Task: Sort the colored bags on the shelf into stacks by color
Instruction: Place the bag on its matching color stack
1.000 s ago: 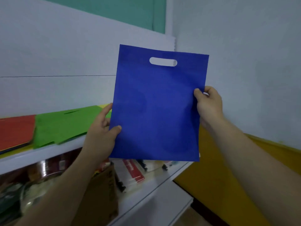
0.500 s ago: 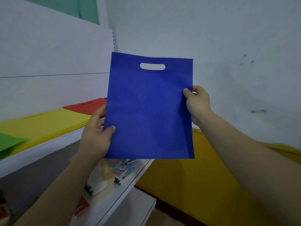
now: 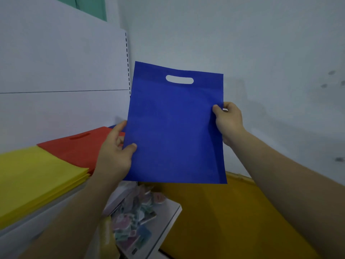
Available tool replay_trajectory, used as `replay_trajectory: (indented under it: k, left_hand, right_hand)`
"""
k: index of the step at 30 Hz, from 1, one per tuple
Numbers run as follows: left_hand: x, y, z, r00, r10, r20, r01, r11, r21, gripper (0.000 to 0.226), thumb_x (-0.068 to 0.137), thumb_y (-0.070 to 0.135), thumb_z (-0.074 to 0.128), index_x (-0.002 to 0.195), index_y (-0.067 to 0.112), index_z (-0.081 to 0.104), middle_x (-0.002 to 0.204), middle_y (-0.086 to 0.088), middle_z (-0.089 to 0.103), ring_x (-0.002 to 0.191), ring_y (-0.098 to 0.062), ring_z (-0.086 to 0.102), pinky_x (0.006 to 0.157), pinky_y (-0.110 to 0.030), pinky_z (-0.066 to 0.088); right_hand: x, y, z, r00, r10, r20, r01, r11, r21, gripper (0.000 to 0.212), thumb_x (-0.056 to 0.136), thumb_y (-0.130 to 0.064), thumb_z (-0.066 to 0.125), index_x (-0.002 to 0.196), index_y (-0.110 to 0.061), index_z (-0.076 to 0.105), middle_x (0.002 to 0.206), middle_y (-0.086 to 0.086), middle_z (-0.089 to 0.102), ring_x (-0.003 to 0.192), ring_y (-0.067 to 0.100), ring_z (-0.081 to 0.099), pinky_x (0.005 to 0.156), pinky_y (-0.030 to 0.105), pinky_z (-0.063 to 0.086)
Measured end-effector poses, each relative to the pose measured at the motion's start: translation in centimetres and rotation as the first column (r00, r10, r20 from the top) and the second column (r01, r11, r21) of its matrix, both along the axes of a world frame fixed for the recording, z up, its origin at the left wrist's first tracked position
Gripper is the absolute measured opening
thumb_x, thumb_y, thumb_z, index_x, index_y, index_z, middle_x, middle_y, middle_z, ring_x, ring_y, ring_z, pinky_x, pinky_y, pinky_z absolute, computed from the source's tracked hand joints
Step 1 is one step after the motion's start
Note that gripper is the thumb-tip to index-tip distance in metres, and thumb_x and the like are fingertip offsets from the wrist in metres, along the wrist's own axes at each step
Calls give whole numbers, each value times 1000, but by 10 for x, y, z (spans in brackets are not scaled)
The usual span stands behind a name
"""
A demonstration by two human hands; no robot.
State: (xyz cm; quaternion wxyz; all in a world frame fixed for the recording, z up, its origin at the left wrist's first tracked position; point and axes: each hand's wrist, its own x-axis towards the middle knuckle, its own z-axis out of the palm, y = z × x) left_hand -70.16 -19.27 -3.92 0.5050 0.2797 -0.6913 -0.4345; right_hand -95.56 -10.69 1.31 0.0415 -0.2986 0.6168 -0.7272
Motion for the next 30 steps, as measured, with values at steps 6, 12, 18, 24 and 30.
replay_trajectory:
  k: [6,12,18,24,30]
  left_hand:
    - [-20,-33,5,991,116,71,-115,993,-10,55,95,4,49,140,32,36,98,11,60,86,-3,59,70,-26,50]
    - [-48,-60,6,959,272,83,-271,962,-33,56,94,5,49,139,36,35,95,16,57,87,-4,58,64,-20,45]
    - [-87,-81,4,895,441,68,-441,897,-3,55,95,5,48,138,37,37,106,8,60,88,-6,59,62,-21,47]
    - [-122,-96,6,789,600,131,-603,798,-22,57,93,6,51,142,30,32,91,13,57,79,-1,55,61,-16,41]
    - [-147,-111,6,724,662,194,-670,741,-26,41,92,8,54,130,21,43,120,2,56,99,-16,57,80,-27,46]
  right_hand:
    - [-30,-66,1,997,75,-20,-74,997,30,13,97,-26,51,106,-19,55,106,-4,60,92,15,61,75,29,53]
    - [-63,-141,2,971,231,-55,-228,972,52,14,96,-25,50,107,-17,54,101,-5,58,87,11,59,69,25,52]
    - [-100,-214,0,909,402,-107,-392,914,105,12,97,-25,48,108,-19,50,93,-11,53,80,6,54,59,21,44]
    - [-120,-269,4,837,527,-145,-498,845,193,18,97,-27,47,112,-19,48,106,-2,56,87,15,58,73,33,53]
    - [-134,-305,6,759,634,-150,-531,735,422,48,87,-16,54,132,-17,38,116,-1,50,95,19,55,85,36,50]
